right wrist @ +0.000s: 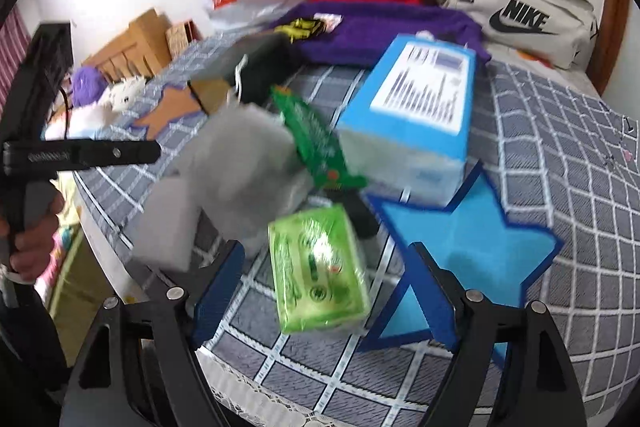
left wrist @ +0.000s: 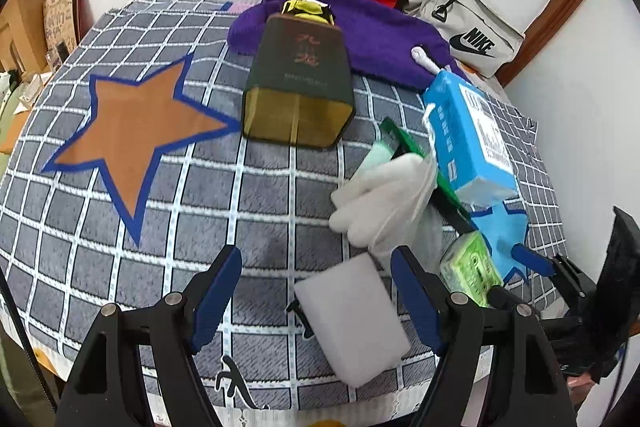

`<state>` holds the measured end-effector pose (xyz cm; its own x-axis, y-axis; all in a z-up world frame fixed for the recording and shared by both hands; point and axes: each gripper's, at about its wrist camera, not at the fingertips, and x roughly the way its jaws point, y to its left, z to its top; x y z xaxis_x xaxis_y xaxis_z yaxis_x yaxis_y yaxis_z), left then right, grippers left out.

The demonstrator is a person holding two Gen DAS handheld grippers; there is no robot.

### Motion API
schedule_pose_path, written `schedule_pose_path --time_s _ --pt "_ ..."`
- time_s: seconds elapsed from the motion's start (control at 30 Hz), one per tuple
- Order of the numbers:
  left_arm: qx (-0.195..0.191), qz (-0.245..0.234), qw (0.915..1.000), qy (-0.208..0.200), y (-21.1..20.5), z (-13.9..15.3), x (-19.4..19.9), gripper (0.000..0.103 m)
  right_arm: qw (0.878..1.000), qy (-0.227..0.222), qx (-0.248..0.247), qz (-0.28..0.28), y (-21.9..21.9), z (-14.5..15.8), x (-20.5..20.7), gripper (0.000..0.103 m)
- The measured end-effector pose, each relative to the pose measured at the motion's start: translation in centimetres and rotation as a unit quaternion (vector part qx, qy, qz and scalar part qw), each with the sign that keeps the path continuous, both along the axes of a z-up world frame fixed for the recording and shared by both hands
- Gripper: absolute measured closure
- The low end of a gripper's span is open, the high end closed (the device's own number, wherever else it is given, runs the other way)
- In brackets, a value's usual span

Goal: Organize soft objects
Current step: 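Move both tools back over the remaining items on the bed, then grasp the white foam block with the left tool while the right tool grasps the green tissue pack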

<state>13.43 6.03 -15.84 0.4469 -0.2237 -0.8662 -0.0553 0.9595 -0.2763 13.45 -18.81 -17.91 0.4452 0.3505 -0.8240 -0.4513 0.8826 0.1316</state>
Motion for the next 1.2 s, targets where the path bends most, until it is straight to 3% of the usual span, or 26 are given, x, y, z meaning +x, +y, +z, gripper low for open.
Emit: schedule_pose_path --time_s 0.23,0.27,0.37,0.57,0.9,1.07,1.13,1.2 --pt "0.002 -0.001 0.9998 0.020 -0.4 -1.5 -0.6 0.027 1.000 0.005 -0.020 0.003 1.1 -2.7 0.7 0.024" --pt "0.002 -0.003 0.9997 0.024 -0.6 -1.7 -0.6 0.027 1.000 0.004 -0.020 0.002 1.2 -3.0 0.7 0.033" --pt "0.000 -0.010 0.9994 0.033 -1.5 -2.2 -0.6 0.027 1.000 -0.010 -0.024 0.004 1.2 -2.9 0.4 0.049" --pt "-0.005 -0.022 0.9987 0.046 -3.8 -3.2 -0.8 0.027 1.000 -0.018 -0.004 0.000 -0.5 -2.0 -0.4 0.050" --pt "0.076 -0.007 0.9961 0.044 -6.2 -4.2 -0.8 0.027 0.998 -0.024 0.038 -0.050 -3.8 -0.4 0.4 0.050" --pt "0.089 0.000 0.9956 0.031 -6.5 -4.5 -1.1 0.028 0.997 -0.024 0.032 -0.064 -4.1 -0.4 0.5 0.050" --pt "0.100 -0.001 0.9946 0.027 -6.5 -4.5 -1.4 0.038 0.997 -0.024 0.029 -0.068 -4.1 -0.3 0.5 0.050" --pt "0.101 0.002 0.9946 0.023 -6.2 -4.4 -1.7 0.042 0.997 -0.023 0.029 -0.071 -4.2 -0.2 0.5 0.050"
